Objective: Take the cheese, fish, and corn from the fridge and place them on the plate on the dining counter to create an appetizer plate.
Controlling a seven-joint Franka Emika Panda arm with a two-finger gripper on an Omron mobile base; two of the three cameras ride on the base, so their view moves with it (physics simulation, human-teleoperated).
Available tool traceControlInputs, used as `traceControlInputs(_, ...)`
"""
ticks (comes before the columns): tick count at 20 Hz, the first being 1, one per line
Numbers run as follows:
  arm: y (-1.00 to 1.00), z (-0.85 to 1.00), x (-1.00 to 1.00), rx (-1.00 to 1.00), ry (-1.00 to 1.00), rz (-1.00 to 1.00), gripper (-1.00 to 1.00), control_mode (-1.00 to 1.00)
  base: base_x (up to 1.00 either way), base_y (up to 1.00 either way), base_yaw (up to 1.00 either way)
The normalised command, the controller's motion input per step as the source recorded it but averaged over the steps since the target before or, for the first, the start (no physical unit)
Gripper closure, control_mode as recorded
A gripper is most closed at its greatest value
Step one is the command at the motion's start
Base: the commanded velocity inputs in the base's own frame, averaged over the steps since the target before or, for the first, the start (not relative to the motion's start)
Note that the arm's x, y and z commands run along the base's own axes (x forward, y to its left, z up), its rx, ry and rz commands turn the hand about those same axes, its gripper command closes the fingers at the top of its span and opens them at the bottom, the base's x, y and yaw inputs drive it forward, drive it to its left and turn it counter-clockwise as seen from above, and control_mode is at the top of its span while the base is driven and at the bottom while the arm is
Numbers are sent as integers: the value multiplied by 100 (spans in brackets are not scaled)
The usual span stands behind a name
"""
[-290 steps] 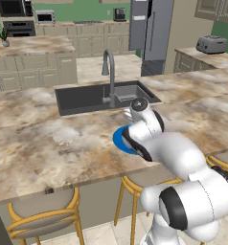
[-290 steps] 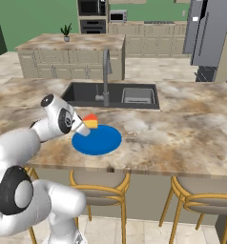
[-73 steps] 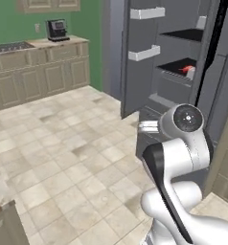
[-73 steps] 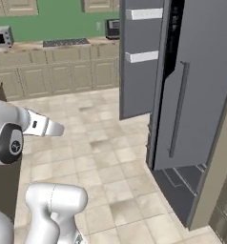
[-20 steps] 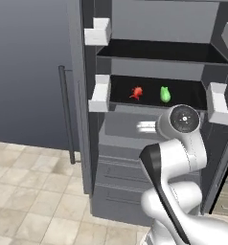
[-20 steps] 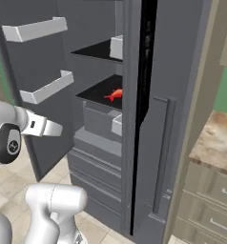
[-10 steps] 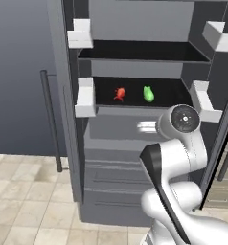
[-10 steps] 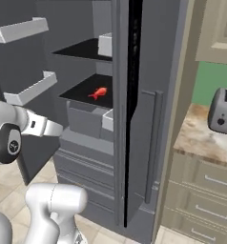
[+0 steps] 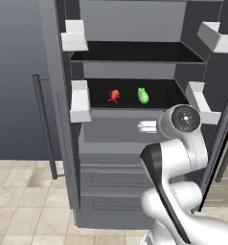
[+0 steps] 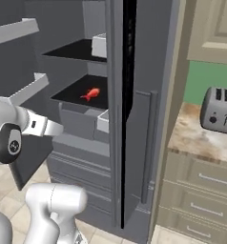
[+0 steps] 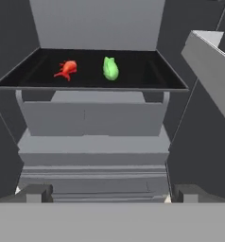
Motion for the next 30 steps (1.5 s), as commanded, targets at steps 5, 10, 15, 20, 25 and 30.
traceControlInputs(5, 0, 0, 0, 0, 0, 0, -100, 100, 69, 2, -7)
traceControlInputs(10, 0, 0, 0, 0, 0, 0, -100, 100, 75, 3, -8)
traceControlInputs(15, 0, 0, 0, 0, 0, 0, -100, 100, 39, 16, -11)
traceControlInputs(20, 0, 0, 0, 0, 0, 0, -100, 100, 9, 29, -10)
traceControlInputs(25, 0, 0, 0, 0, 0, 0, -100, 100, 3, 4, -4)
traceControlInputs(30, 8, -6, 0, 0, 0, 0, -100, -100, -2, 22, 0)
